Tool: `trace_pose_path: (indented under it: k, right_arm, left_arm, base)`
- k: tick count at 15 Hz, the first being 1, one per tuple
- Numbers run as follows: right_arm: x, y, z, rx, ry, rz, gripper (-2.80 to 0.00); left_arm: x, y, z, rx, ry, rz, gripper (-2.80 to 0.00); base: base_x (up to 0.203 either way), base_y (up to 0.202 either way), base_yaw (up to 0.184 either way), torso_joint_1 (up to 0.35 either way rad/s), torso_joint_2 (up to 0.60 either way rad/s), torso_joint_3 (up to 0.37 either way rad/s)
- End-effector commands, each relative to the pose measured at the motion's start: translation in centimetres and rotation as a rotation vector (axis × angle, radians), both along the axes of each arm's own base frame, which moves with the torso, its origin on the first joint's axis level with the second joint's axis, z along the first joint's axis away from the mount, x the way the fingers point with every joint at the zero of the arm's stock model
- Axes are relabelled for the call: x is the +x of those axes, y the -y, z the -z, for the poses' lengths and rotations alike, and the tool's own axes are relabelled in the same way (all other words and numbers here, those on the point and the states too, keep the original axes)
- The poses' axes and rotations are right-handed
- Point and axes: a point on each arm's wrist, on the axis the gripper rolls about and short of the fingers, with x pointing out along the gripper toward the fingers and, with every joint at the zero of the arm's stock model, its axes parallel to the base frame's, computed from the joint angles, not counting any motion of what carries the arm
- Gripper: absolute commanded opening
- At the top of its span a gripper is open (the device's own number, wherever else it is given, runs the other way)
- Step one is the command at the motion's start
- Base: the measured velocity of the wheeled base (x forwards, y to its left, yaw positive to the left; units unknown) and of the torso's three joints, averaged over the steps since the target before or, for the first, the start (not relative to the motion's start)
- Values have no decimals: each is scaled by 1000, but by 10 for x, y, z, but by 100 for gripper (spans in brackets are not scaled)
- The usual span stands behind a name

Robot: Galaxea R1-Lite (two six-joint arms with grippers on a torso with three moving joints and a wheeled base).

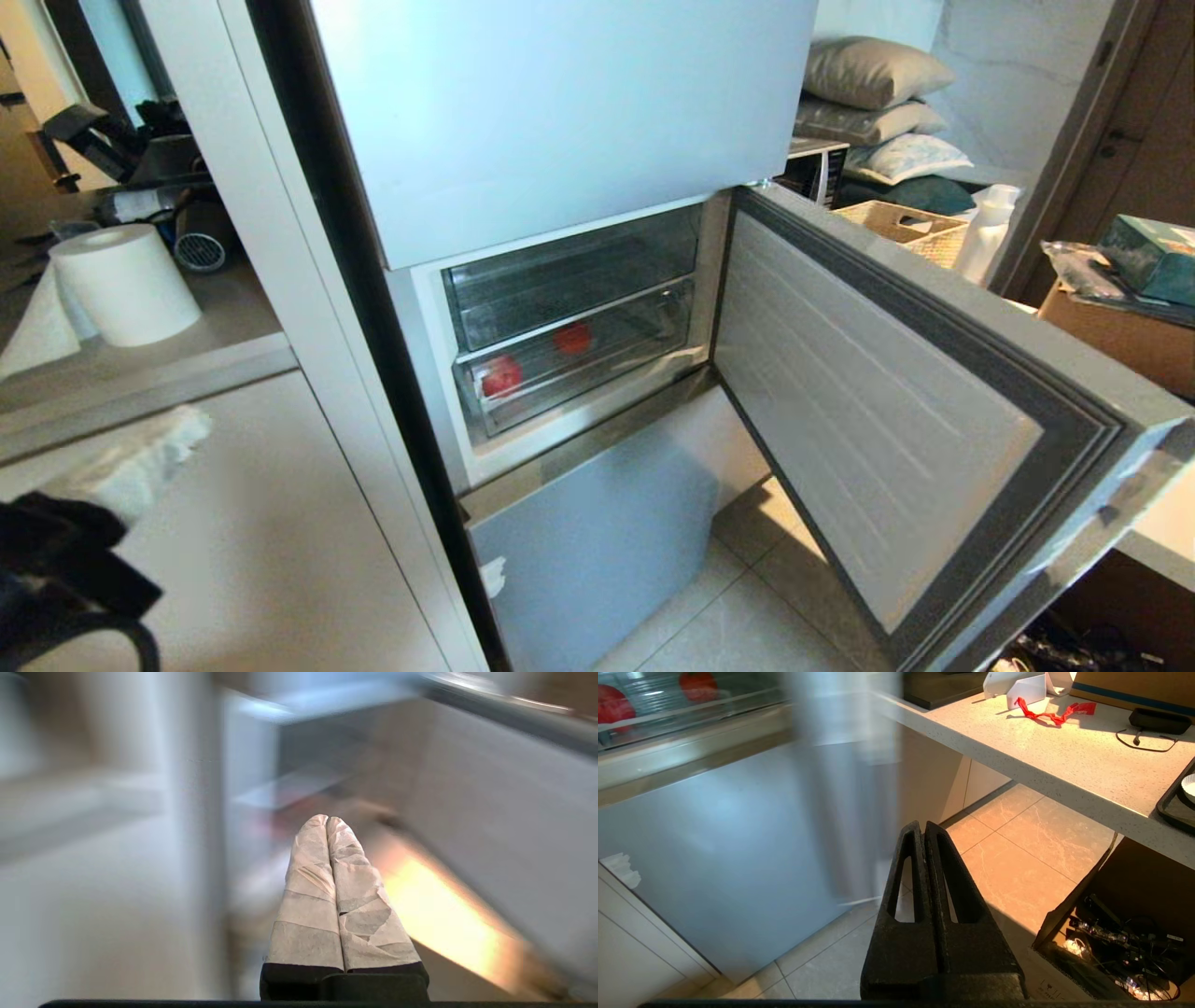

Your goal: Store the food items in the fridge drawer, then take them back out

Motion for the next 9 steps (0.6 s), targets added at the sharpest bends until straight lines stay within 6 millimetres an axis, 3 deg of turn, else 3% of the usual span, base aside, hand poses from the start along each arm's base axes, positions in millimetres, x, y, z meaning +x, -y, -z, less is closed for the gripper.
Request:
trace_pose_path:
  k: [1, 3, 6, 7, 9]
  right_arm:
    - [0, 0, 0, 0, -1, 0, -280]
    - [0, 0, 0, 0, -1, 0, -280]
    - [0, 0, 0, -1, -1, 0, -280]
    - [0, 0, 0, 1, -1, 0, -280]
    - [0, 0, 0, 0, -1, 0, -280]
  left_arm:
    - [-51, -32, 0, -16, 137, -261, -280]
    - [-83, -37, 36, 43, 84, -321, -280]
    - [-108, -33, 107, 132, -163, -158, -280]
    - [-111, -32, 122, 147, -239, -122, -280]
    - [-115, -31, 132, 187, -218, -90, -280]
  base:
    - [0, 0, 0, 0, 0, 0]
    - [0, 0, 0, 0, 0, 0]
    - [0, 0, 0, 0, 0, 0]
    - [0, 0, 0, 0, 0, 0]
    - [0, 0, 0, 0, 0, 0]
